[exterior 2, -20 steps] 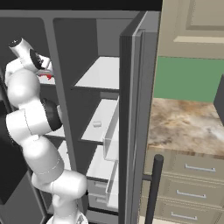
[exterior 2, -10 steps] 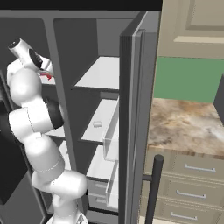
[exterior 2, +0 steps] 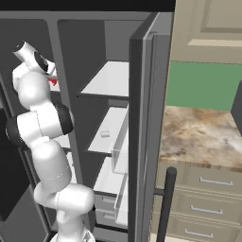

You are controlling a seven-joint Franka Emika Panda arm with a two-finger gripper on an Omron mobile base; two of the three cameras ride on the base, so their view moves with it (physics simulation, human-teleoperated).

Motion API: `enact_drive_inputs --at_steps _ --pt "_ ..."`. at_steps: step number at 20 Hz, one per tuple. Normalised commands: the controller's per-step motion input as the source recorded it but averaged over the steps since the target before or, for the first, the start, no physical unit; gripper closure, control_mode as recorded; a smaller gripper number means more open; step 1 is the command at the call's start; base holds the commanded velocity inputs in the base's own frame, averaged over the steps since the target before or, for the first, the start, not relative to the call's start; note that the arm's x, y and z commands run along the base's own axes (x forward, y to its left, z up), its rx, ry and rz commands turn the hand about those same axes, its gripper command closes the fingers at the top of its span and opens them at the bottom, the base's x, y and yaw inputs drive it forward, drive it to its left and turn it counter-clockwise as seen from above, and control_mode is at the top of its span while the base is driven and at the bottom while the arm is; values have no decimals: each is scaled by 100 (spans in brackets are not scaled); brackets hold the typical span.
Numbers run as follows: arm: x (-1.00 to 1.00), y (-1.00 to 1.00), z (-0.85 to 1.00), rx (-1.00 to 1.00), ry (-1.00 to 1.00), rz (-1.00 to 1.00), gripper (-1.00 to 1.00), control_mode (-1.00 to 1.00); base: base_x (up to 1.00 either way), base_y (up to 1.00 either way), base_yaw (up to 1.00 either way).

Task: Pick up the frozen fish from the freezer, place it on any shelf in the fridge, and close the fridge and freezer doors when done.

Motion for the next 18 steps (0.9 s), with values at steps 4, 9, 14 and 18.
enact_drive_inputs --at_steps 4,9,14,18 --pt "-13 0 -46 0 5 0 100 -100 0 0 0" --pt "-69 0 0 6 -15 2 100 -100 0 0 0" --pt "-99 -8 10 12 -17 2 100 -100 0 0 0" --pt "-89 -53 5 16 -10 7 100 -100 0 0 0"
